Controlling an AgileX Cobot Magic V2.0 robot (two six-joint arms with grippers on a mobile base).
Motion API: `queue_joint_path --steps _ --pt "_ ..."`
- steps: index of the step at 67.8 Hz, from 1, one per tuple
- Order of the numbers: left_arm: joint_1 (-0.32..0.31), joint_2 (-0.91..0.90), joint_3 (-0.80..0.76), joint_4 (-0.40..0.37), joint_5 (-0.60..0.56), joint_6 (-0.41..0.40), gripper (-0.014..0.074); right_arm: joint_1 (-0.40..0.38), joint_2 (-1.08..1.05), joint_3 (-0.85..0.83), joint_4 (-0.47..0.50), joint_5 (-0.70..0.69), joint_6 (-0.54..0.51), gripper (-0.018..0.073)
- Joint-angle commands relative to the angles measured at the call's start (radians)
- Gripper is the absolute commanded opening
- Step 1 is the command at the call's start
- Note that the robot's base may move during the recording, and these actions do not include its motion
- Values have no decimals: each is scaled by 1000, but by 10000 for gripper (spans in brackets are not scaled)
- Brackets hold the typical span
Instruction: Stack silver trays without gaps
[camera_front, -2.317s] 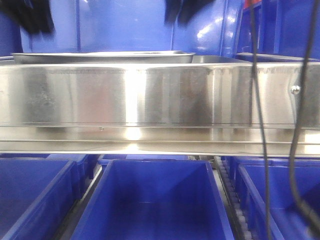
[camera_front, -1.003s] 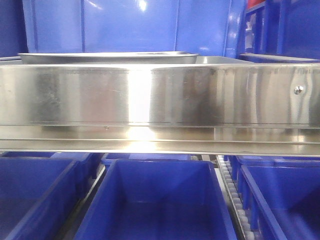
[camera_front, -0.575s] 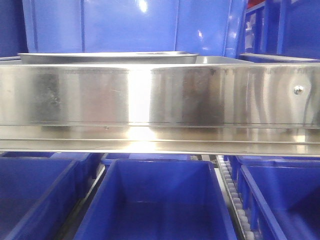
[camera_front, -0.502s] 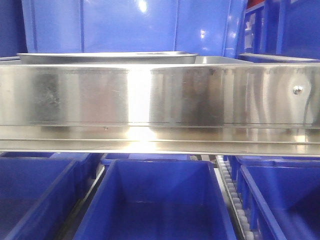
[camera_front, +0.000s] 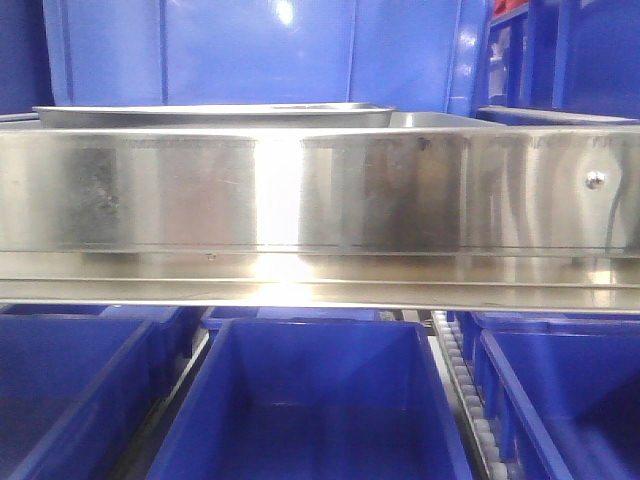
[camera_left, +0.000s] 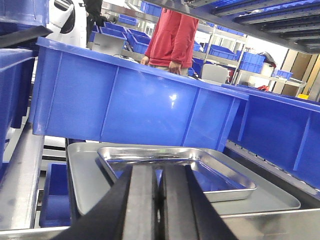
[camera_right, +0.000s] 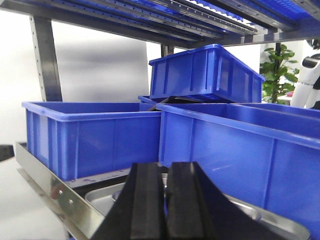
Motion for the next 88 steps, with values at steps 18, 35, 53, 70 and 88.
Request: queue_joint_path --steps 18,35,53,70,88 --pt "1 -5 -2 3 -10 2 -8 -181 -162 211 373 -13 -402 -25" --pt "1 -5 -2 3 -10 2 -8 -455 -302 378 532 2 -677 -25" --pt "1 -5 -2 3 -10 2 -8 -629 -419 484 548 7 -677 -25" --pt "1 -5 -2 3 -12 2 -8 -690 -419 484 548 39 -677 -25" --pt "1 -5 -2 3 -12 2 -8 -690 -419 484 548 88 -677 -25"
